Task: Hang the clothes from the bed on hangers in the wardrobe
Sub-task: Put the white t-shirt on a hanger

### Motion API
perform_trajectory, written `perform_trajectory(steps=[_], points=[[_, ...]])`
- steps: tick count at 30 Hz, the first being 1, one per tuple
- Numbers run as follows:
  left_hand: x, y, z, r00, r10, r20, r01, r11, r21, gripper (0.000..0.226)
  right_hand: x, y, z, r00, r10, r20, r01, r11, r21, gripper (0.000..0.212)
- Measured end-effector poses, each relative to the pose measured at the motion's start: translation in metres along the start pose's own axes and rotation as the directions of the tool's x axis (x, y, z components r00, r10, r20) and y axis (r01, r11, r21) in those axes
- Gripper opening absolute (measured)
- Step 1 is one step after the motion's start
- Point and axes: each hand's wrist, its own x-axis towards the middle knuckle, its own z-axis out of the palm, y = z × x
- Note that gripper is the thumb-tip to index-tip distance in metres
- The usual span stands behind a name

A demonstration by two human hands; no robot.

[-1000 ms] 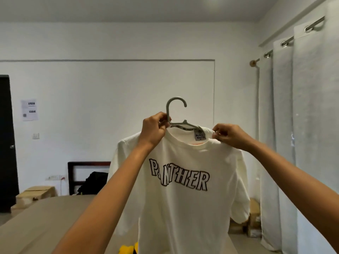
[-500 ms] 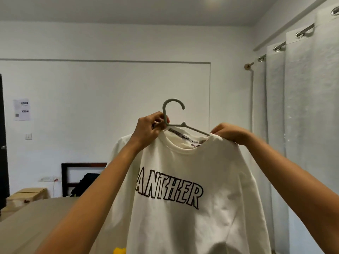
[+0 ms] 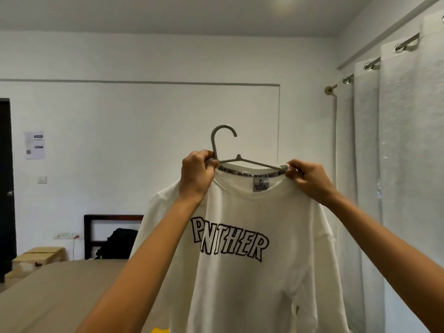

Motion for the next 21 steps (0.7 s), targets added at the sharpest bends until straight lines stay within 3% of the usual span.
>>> perform_trajectory(steps=[3,6,8,11,14,16,18,21], points=[[-0.001,0.006,-0.004,0.999,0.028,-0.026,-0.025,0.996,0.086,0.022,0.007,0.000,0.008,0.996,0.004,-0.091,-0.016,0.991,-0.129,0.013],[-0.006,0.013,-0.014,0.992,-0.113,-0.052,0.105,0.986,-0.127,0.030,0.012,0.001,0.013,0.994,0.050,-0.102,-0.066,0.984,-0.165,0.019],[-0.008,0.012,-0.021,0.981,-0.180,0.065,0.191,0.954,-0.232,0.032,0.014,0.001,0.013,0.993,0.051,-0.104,-0.069,0.982,-0.178,0.019],[-0.004,-0.003,-0.031,0.944,-0.170,0.283,0.250,0.929,-0.274,0.029,0.009,0.004,0.010,0.996,0.001,-0.090,-0.017,0.984,-0.178,0.026],[0.001,-0.026,-0.034,0.900,-0.111,0.421,0.159,0.984,-0.081,0.020,0.004,0.010,0.009,0.991,-0.020,-0.129,-0.005,0.982,-0.189,0.033],[-0.001,-0.034,-0.031,0.827,-0.104,0.553,0.167,0.984,-0.064,0.022,0.004,0.015,0.011,0.992,0.002,-0.128,-0.028,0.979,-0.202,0.028],[-0.006,-0.034,-0.024,0.794,-0.125,0.595,0.251,0.959,-0.133,0.027,0.006,0.017,0.014,0.997,0.024,-0.078,-0.041,0.976,-0.215,0.026],[-0.012,-0.033,-0.014,0.803,-0.126,0.583,0.317,0.918,-0.238,0.046,0.010,0.016,0.015,0.996,0.091,-0.013,-0.091,0.970,-0.227,0.027]])
